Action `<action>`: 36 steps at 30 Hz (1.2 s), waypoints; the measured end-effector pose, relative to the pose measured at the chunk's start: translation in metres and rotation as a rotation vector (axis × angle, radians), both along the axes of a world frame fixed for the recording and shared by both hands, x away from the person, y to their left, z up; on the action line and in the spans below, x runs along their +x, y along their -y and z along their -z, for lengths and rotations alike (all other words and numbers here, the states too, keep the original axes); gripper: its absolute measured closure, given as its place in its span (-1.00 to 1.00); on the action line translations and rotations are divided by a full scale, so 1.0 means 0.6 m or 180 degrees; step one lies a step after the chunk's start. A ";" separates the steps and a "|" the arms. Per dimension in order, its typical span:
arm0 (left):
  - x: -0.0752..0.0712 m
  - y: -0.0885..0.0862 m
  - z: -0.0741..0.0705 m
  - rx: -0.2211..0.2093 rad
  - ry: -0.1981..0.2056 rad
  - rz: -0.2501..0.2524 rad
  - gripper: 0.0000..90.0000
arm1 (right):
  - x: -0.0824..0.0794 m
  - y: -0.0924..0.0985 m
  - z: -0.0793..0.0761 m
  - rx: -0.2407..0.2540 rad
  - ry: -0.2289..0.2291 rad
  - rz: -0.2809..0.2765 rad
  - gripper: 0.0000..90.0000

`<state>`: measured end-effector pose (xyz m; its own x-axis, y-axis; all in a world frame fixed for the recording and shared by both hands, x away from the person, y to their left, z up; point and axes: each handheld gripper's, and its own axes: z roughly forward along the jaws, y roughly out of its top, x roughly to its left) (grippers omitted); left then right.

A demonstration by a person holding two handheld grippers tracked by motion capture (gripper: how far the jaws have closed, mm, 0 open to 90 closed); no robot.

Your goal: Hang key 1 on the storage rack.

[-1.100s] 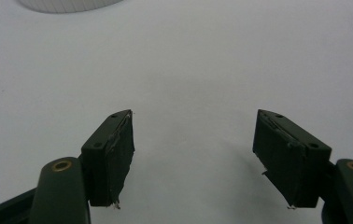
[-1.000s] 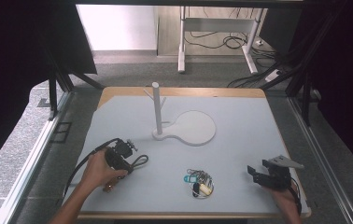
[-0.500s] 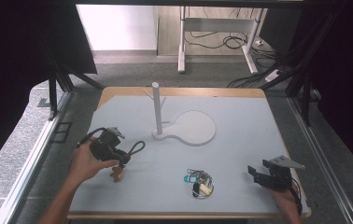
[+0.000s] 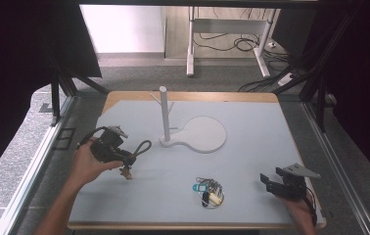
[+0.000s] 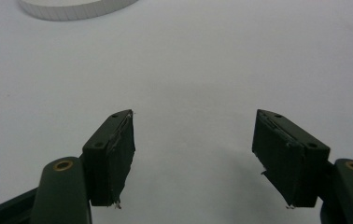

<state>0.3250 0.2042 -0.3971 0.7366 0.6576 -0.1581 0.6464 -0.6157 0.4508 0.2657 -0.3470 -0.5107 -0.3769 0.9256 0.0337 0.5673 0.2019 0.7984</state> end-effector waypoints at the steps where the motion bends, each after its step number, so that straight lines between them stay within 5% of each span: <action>1: 0.001 0.000 -0.001 -0.0015 0.0001 -0.0007 0.47 | 0.000 0.000 0.000 0.0001 0.0008 -0.0001 -0.34; 36: 0.053 -0.001 -0.056 -0.0222 0.0130 -0.0124 0.47 | 0.000 0.002 0.000 0.0018 -0.0015 0.0004 -0.32</action>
<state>0.3566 0.2045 -0.3633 0.7175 0.6742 -0.1750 0.6494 -0.5566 0.5182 0.2655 -0.3485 -0.5110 -0.3756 0.9259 0.0408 0.5713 0.1966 0.7968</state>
